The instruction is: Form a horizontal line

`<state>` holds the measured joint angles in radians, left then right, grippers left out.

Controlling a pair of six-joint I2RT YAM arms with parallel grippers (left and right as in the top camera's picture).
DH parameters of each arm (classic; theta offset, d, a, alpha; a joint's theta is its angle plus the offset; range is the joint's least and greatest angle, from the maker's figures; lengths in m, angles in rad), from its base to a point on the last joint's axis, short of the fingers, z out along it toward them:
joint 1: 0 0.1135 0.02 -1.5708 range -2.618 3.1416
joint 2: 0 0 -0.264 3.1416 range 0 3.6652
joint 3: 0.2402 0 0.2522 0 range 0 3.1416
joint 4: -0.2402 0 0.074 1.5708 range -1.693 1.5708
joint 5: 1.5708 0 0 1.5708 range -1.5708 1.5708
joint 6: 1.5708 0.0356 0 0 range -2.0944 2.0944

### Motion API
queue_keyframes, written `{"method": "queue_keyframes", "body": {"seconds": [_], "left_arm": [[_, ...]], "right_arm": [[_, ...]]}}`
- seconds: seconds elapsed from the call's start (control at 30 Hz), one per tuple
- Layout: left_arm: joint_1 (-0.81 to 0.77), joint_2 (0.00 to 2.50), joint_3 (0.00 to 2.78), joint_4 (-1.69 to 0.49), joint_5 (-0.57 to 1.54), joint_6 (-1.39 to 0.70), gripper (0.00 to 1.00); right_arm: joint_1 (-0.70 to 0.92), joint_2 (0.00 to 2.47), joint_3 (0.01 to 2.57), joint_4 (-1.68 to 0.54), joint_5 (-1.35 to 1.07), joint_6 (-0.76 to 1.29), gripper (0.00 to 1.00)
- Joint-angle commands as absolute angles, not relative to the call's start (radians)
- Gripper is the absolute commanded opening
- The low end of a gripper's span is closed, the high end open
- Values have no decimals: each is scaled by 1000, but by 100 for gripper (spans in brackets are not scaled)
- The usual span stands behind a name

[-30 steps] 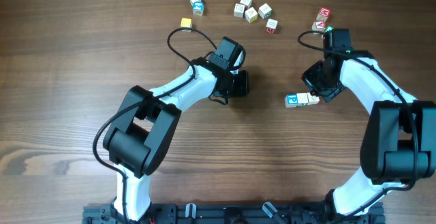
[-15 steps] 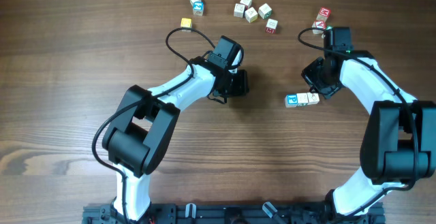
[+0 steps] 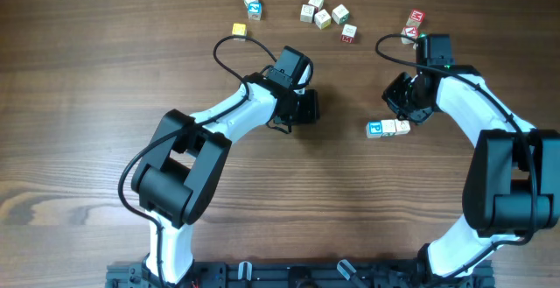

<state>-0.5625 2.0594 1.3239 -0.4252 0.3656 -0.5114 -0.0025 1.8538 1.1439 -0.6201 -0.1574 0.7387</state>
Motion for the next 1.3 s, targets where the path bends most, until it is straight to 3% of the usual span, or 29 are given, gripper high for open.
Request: {"method": "queue_keyframes", "body": {"seconds": [0.0, 1.27], "left_arm": [[-558, 2065, 1326, -424, 382, -510, 26], [-558, 2065, 1326, -422, 382, -511, 26]], "right_arm": [[3, 1878, 1137, -625, -175, 728, 4], [4, 1878, 1137, -698, -228, 654, 4]]}}
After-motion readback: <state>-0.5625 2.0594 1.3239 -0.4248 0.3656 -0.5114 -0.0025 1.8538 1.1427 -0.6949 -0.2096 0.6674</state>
